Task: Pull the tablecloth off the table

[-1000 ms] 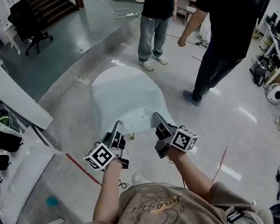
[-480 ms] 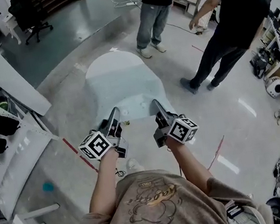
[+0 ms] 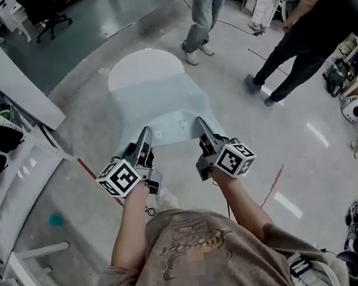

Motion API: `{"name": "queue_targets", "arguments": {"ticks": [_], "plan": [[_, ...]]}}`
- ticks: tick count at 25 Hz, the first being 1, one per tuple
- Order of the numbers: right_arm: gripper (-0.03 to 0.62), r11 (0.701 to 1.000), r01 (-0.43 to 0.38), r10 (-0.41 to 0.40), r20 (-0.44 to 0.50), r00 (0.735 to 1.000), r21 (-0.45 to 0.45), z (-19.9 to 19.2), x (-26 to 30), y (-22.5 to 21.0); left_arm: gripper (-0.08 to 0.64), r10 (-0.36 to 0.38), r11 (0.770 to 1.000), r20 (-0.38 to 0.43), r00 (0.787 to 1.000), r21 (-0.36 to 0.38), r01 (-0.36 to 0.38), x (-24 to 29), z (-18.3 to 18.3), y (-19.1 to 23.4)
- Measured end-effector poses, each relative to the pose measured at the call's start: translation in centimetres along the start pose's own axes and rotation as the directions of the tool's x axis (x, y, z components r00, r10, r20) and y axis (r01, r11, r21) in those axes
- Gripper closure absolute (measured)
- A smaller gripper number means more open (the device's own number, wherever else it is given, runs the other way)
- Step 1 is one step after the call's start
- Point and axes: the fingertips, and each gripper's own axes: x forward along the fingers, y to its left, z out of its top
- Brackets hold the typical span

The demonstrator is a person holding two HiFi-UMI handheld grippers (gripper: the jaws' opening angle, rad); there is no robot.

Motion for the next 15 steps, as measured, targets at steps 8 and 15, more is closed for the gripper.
{"name": "queue_targets", "arguments": {"ticks": [8, 15], "plan": [[0.566, 1.0, -0.005, 0.005, 0.012, 1.0, -0.018, 0.4, -4.5, 0.9, 0.538, 0.006, 0.998, -0.016, 1.0, 0.062, -0.005, -1.9, -2.3, -3.8], [0.565, 0.999, 0.007, -0.007, 0.003, 1.0, -0.046, 0.5, -7.1, 2.0, 0.538, 0.02, 0.997, -0.024, 1.0, 0.078, -0.018, -3.6, -3.3, -6.1]]}}
